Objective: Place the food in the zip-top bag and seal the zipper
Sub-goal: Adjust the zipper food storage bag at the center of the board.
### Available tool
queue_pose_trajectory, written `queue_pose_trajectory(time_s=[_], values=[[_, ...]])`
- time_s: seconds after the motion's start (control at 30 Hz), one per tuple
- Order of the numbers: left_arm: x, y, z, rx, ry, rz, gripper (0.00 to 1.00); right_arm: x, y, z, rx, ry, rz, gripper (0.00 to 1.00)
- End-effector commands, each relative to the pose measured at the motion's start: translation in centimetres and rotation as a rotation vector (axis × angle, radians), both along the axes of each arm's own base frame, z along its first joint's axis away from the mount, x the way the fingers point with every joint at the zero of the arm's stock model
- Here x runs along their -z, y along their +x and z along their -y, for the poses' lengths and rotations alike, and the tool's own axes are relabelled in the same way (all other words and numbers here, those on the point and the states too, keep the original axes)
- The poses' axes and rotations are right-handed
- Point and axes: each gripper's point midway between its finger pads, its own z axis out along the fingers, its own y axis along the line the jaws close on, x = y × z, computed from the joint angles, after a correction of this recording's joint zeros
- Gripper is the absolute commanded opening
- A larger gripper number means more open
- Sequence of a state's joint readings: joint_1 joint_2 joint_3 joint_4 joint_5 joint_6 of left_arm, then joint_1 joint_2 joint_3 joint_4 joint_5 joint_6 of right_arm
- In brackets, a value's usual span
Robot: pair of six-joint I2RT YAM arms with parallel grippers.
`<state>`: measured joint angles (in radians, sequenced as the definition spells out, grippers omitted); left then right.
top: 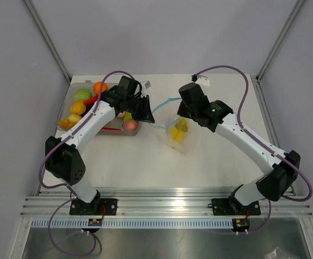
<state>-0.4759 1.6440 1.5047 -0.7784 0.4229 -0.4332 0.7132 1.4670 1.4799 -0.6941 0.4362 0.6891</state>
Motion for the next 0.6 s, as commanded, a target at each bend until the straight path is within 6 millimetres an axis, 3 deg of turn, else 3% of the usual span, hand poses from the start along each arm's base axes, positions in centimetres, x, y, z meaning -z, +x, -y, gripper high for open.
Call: queue_pose_trajectory(time_s=[0.0, 0.03, 0.07, 0.1, 0.13, 0.23, 0.37, 0.57], values=[[-2.5, 0.9, 0.2, 0.035, -0.018, 0.085, 0.09, -0.4, 1.9, -0.4, 0.019, -0.009, 0.022, 0.0], [-2.4, 1.0, 0.2, 0.039, -0.013, 0.085, 0.22, 0.0, 2.3, -0.4, 0.023, -0.008, 0.012, 0.0], [-2.6, 0.9, 0.1, 0.041, -0.009, 0.09, 0.45, 1.2, 3.0, -0.4, 0.026, -0.003, -0.017, 0.0], [-2.6, 0.9, 0.0, 0.037, -0.003, 0.089, 0.46, 1.6, 3.4, -0.3, 0.03, 0.003, -0.028, 0.0], [-2.9, 1.0, -0.1, 0.038, 0.0, 0.1, 0.6, 2.1, 3.6, -0.2, 0.033, 0.01, -0.04, 0.0], [-4.1, 1.6, -0.8, 0.015, 0.029, 0.147, 0.62, 3.2, 4.5, 0.4, 0.05, 0.017, -0.062, 0.0], [-6.3, 2.5, -2.4, -0.041, 0.053, 0.22, 0.61, 2.2, 4.6, 0.3, 0.027, 0.014, -0.048, 0.0], [-5.5, 4.9, -7.0, -0.179, 0.082, 0.187, 0.62, 1.0, 3.8, 0.0, -0.022, 0.034, -0.042, 0.0]])
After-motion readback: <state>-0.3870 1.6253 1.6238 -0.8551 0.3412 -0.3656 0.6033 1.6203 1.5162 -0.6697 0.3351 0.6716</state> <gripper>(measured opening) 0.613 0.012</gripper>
